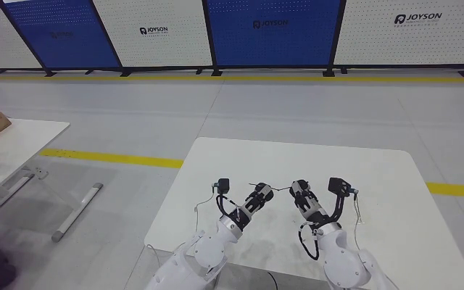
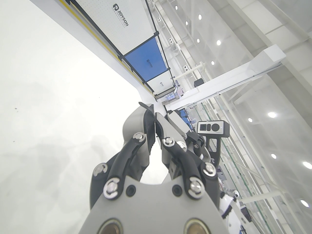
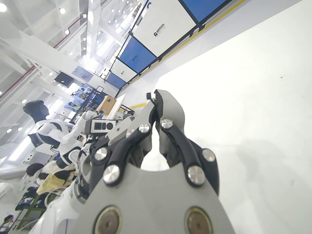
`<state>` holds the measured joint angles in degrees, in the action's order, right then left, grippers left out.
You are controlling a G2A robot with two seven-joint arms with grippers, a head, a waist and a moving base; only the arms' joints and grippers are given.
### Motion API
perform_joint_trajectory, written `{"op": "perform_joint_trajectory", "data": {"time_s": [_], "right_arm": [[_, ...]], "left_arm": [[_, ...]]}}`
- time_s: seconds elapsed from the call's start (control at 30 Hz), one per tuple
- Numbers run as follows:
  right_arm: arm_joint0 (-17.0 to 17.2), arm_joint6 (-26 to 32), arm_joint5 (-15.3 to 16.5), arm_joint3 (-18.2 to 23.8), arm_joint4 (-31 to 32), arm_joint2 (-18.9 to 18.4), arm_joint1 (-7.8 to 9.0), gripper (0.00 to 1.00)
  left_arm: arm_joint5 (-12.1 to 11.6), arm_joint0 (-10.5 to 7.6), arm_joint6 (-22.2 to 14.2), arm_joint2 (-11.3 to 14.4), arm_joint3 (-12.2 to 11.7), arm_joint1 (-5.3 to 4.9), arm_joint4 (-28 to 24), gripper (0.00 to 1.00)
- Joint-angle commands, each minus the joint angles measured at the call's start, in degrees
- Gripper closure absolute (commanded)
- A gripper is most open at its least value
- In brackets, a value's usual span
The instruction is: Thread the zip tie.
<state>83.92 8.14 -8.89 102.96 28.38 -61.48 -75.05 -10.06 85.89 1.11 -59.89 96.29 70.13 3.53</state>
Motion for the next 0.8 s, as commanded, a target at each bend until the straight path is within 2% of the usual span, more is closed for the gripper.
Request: {"op": "perform_joint_trajectory", "data": {"time_s": [0.0, 0.27, 0.77], "right_arm": [[0.2, -0.3, 0.0, 0.1, -0.2, -0.1, -0.06, 1.0], [1.4, -0.4, 0.3, 1.1, 0.0, -1.1, -0.01, 1.0], [1.1, 1.1, 0.7, 1.0, 0.7, -1.4, -0.17, 1.0]], "left_arm": [[0.0, 0.0, 0.0, 0.0, 0.0, 0.0, 0.0, 1.0], [0.0, 0.0, 0.0, 0.0, 0.0, 0.0, 0.0, 1.0], [0.0, 0.0, 0.0, 0.0, 0.0, 0.0, 0.0, 1.0]]}}
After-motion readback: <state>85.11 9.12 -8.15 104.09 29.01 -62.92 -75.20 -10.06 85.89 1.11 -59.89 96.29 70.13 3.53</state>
